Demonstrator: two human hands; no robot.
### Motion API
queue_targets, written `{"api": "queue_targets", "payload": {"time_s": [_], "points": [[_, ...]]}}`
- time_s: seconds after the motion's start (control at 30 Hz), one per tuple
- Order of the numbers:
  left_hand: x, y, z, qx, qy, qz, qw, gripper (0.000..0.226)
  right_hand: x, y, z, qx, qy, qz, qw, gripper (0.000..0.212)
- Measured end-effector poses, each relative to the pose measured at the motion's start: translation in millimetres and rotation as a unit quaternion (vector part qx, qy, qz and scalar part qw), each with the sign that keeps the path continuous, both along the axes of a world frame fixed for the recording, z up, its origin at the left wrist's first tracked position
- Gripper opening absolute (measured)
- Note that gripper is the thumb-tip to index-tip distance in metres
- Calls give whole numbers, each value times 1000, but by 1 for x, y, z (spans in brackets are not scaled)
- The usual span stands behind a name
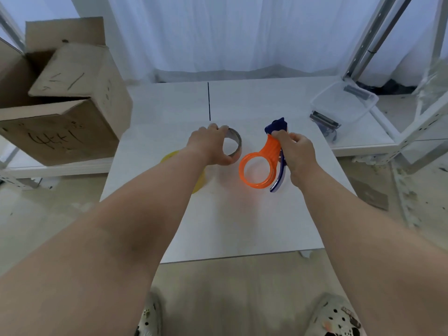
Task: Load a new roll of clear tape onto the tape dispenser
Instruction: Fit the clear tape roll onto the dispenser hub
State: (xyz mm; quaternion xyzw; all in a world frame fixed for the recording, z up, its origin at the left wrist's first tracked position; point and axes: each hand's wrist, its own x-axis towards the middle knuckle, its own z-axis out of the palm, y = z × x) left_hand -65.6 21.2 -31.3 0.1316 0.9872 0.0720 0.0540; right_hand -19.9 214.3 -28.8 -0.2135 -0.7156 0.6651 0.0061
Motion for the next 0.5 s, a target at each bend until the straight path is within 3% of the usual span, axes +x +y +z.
{"api": "queue_targets", "payload": {"time_s": [0.2, 0.4, 0.5], "points": [[-1, 0, -17, -103, -57, 18, 993, 77, 2, -3, -18, -11, -3, -11, 1000, 25], [17, -18, -10, -87, -33, 11, 996, 81, 7, -16, -6, -17, -6, 24, 1000, 28], [31, -34, -4, -85, -42, 26, 995, 82, 8, -25, 3, -54, -56, 25, 997, 29]]}}
